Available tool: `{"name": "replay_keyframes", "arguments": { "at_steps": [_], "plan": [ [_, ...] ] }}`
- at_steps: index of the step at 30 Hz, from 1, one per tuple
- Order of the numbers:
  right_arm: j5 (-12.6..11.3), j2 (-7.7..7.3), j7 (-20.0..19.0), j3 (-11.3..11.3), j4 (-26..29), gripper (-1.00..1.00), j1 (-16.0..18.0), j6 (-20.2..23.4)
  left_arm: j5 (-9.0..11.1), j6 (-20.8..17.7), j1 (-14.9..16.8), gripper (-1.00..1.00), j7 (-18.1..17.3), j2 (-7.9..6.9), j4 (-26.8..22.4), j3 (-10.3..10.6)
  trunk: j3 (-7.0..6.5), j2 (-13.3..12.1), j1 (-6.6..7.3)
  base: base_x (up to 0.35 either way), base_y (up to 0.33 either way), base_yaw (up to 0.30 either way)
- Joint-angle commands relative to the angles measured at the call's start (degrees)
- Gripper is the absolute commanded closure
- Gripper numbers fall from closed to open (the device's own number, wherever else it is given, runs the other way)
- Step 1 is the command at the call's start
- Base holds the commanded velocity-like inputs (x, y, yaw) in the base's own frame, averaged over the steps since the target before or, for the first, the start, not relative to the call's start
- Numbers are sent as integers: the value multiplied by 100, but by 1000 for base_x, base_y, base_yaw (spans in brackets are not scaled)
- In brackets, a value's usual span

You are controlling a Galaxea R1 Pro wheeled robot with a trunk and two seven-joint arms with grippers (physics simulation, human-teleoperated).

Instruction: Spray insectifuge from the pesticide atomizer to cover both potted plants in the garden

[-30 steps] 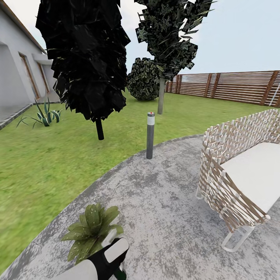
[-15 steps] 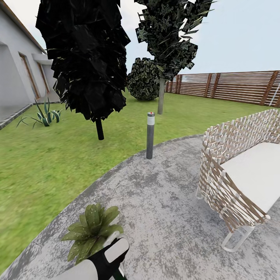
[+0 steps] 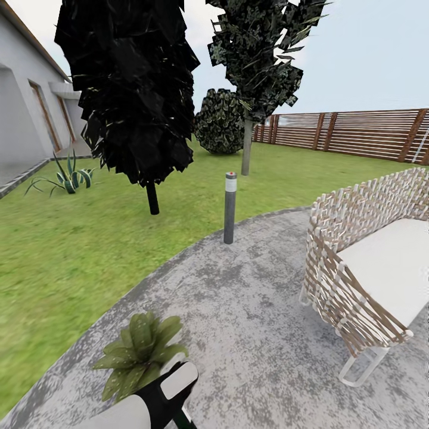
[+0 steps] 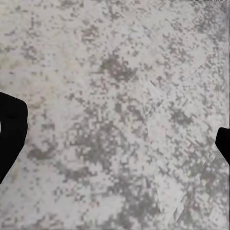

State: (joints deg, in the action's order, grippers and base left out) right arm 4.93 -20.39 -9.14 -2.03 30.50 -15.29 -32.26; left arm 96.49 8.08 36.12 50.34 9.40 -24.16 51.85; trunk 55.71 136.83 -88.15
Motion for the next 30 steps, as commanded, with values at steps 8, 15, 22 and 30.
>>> {"name": "replay_keyframes", "arguments": {
  "at_steps": [8, 15, 22, 30],
  "plan": [
    [-1, 0, 0, 0, 0, -100, 0, 1, 3, 10, 0, 100, -64, 0, -1, 0, 0, -1, -1, 120, -280, 0],
    [0, 0, 0, 0, -9, -100, 0, 1, -43, 162, 0, 100, -117, -8, -58, 17, 0, -1, -1, 175, -288, 0],
    [3, 0, 0, -8, -9, -100, 0, 1, -19, 1249, 0, 100, -57, -9, -40, 27, 0, -1, -1, 186, -31, 0],
    [-1, 0, 0, -8, -9, -100, 0, 1, 38, 1603, -31, 100, -72, 14, -8, 18, 0, -1, -1, 3, 0, 0]
  ]
}}
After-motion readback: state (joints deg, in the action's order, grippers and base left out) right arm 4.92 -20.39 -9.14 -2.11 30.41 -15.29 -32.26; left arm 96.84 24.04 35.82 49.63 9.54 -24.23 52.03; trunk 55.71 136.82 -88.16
